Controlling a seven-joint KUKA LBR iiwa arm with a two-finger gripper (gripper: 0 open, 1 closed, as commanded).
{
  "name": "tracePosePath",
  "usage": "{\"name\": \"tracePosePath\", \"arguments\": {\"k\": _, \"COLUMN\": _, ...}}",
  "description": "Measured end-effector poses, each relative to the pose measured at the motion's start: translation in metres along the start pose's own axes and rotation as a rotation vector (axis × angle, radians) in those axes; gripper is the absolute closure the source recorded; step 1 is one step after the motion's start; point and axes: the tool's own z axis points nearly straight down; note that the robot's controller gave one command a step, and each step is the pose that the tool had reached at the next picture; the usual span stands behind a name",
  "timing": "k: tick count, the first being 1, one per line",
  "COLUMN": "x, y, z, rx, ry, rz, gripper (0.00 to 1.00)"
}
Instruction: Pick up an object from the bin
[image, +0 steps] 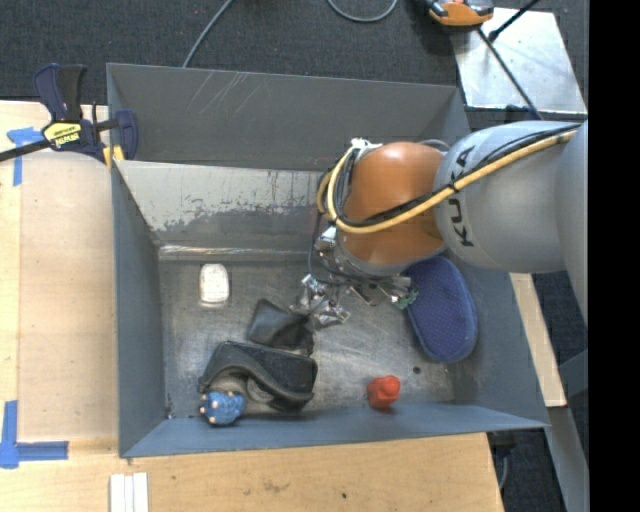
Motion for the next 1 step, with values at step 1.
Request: {"name": "tracePosePath", "arguments": {"k": 1, "x": -0.0051, "y": -0.0053, "z": -0.1252, "rx": -0.001, "ry": 0.007, "rz": -0.016, "gripper": 1.00}}
